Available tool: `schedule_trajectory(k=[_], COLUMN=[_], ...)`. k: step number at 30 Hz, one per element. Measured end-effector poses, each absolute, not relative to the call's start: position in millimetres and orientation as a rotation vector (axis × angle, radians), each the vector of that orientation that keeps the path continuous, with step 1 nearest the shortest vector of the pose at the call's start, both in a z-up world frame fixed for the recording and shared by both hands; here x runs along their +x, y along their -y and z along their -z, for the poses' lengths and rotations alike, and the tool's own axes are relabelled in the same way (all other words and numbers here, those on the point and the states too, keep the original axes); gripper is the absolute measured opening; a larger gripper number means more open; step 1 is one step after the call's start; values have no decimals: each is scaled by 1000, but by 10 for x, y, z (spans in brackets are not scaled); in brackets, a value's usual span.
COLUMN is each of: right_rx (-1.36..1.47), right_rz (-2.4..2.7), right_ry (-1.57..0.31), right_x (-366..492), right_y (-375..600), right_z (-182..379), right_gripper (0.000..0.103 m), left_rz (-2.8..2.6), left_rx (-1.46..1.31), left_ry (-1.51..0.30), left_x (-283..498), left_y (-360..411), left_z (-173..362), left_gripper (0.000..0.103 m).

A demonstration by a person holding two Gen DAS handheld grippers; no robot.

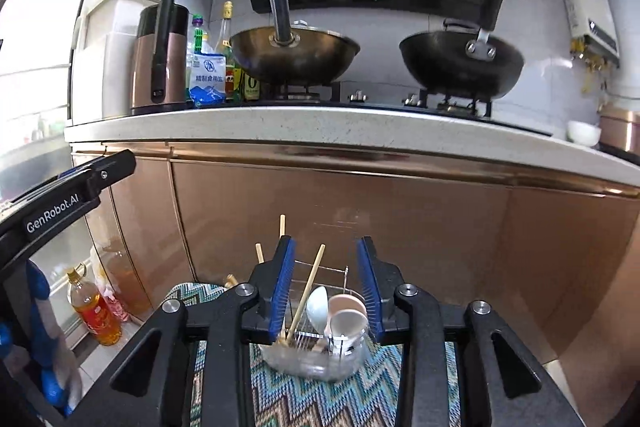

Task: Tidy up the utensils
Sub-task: 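Move both tools back from the holder toward the last chopsticks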

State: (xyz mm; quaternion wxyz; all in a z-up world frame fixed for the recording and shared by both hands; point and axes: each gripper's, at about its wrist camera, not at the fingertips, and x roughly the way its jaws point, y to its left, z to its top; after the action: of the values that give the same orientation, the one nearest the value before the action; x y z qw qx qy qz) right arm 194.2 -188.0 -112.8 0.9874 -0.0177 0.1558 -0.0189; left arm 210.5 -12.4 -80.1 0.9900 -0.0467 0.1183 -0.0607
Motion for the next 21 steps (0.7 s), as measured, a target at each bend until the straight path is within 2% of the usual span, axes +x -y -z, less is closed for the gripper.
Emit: schedule_trajectory(k=[5, 21], right_rx=[-54, -110], right_rz=[42, 53], right_ry=[-284, -229], right_x=[1559, 719], right_y=[1790, 1559], right_z=[1043, 827], right_gripper=[37, 38], left_rz=[118, 116], left_rx=[-70, -87], left_ry=[-240, -228], left_x=[1783, 1040], left_y=[43, -197], left_z=[752, 625], left_gripper=[32, 34])
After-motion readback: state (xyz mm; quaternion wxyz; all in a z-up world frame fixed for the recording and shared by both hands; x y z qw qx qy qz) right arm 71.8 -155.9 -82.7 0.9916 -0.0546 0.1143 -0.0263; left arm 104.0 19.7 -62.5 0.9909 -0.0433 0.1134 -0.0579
